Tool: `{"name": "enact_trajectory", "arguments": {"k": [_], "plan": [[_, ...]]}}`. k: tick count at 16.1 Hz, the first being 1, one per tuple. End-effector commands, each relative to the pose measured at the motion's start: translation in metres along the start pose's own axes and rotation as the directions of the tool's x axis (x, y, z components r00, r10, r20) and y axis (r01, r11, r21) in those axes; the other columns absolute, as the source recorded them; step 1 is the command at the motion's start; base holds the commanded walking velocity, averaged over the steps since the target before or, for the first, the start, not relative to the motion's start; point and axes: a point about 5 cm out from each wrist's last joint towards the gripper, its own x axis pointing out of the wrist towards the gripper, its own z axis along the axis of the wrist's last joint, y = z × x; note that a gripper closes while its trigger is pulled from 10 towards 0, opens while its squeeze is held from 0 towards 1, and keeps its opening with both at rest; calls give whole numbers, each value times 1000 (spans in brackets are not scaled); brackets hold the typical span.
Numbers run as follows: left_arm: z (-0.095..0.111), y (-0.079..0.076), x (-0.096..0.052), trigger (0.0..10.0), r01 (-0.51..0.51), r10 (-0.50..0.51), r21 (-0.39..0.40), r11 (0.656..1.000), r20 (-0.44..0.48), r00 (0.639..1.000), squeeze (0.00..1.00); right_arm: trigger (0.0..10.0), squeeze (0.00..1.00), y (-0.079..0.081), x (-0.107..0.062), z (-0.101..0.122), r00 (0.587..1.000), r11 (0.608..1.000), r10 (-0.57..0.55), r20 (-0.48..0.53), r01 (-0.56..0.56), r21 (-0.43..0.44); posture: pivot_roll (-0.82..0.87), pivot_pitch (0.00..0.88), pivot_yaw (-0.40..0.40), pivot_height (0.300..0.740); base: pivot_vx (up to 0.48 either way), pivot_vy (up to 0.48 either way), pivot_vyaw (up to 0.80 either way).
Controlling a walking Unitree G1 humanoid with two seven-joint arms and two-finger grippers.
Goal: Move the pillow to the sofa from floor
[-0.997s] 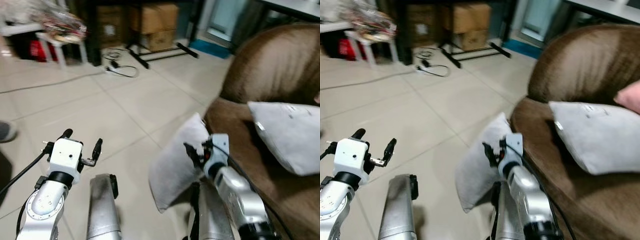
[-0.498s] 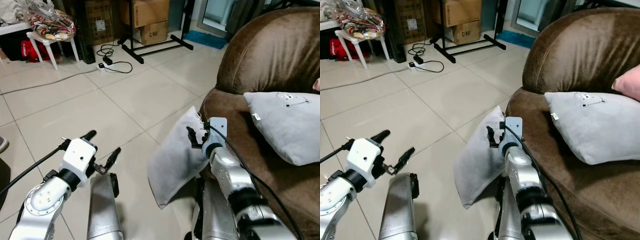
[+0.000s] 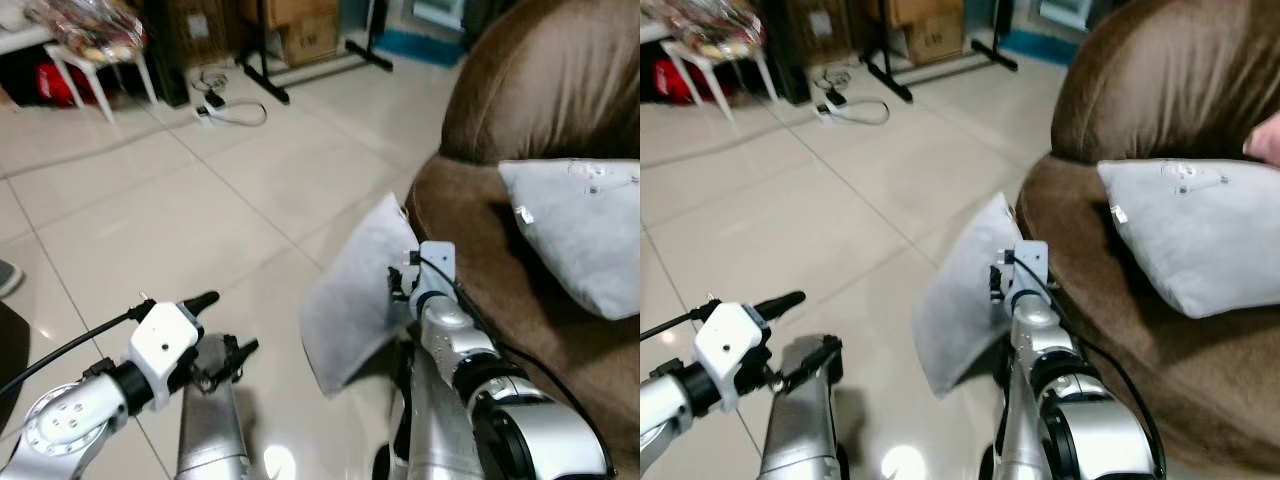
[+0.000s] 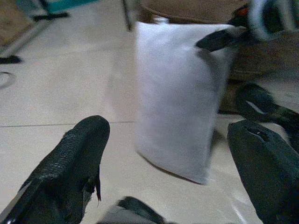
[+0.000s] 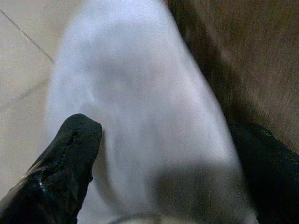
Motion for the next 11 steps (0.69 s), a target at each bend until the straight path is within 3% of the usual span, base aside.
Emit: {"name": "enact_trajectory", "arguments": {"k": [1,2,4,11], "plan": [[1,-3,-2,10000,25,-26,-1,1000,-11,1000,224,10000,0,-2,0,0,1000,1000,-25,6,25,-9,169,190,-49,432,0,0,0],[1,-4,-4,10000,28,-28,-2,1000,-16,999,224,10000,0,-3,0,-1,999,999,-40,4,40,-30,170,195,-49,432,0,0,0],[0,-7,-8,10000,32,-32,-10,999,-30,999,227,0,0,-3,0,-4,999,999,-42,3,42,-14,170,219,-55,432,0,0,0],[3,-14,-8,10000,46,-47,-38,998,-27,999,224,0,0,2,0,7,996,996,13,86,-21,88,158,214,-69,432,0,0,0]]}}
